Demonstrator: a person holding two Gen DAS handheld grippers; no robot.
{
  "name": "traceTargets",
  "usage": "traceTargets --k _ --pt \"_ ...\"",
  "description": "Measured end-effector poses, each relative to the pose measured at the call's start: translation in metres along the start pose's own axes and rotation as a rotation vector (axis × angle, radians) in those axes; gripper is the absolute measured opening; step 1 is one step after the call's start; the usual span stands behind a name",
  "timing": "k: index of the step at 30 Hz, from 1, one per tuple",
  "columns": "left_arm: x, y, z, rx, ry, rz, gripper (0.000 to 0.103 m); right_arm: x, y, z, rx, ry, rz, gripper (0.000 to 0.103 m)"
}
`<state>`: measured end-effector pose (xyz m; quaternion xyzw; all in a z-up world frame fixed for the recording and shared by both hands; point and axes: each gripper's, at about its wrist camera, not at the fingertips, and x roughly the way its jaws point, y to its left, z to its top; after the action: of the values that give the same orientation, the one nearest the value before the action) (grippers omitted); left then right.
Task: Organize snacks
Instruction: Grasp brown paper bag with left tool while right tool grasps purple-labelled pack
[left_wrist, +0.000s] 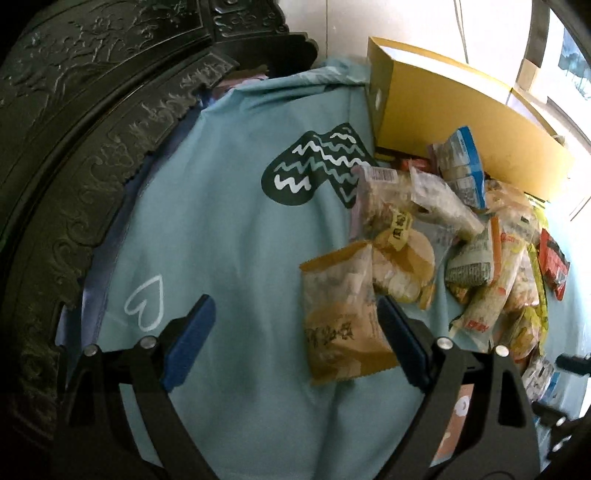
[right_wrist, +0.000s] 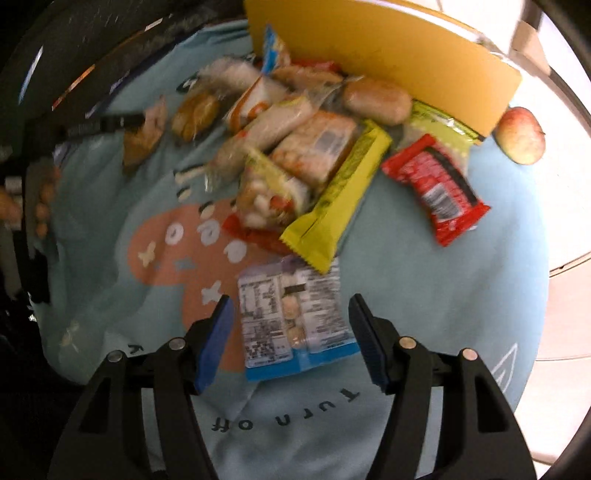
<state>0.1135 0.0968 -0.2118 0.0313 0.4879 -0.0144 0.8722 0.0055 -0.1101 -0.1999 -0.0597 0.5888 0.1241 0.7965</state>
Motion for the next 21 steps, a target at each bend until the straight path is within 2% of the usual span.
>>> traceTargets --k 2,4,6,8,10,11,15,21 --pt "0.004 -0.003 0.002 0.008 0.005 -0.004 0.091 0.005 0.004 -0.001 -0.032 -0.002 -0.036 0.068" --pt "0.017 -0.011 0.002 0.044 0.046 -0.004 0.091 0.016 0.003 -0.004 -0.053 0.037 -0.093 0.068" --pt "0.029 -0.018 -0.001 0.079 0.075 0.011 0.091 0.019 -0.008 -0.009 0.008 0.032 -0.045 0.070" --pt "0.034 -0.022 -0.007 0.092 0.093 0.015 0.090 0.017 -0.011 -0.011 0.018 0.021 -0.051 0.065" --pt "0.033 -0.022 -0.010 0.074 0.087 -0.040 0.077 0.014 -0.017 -0.012 0.063 0.009 -0.033 0.060" --pt "0.032 -0.022 -0.010 0.072 0.082 -0.069 0.051 0.012 -0.022 -0.012 0.096 0.003 -0.011 0.054" --pt "0.027 -0.022 -0.010 0.064 0.083 -0.144 0.038 0.005 -0.035 -0.012 0.152 -0.004 0.031 0.050" --pt "0.004 -0.018 -0.019 0.030 0.057 -0.255 0.036 -0.014 -0.040 -0.017 0.178 -0.045 0.077 0.049"
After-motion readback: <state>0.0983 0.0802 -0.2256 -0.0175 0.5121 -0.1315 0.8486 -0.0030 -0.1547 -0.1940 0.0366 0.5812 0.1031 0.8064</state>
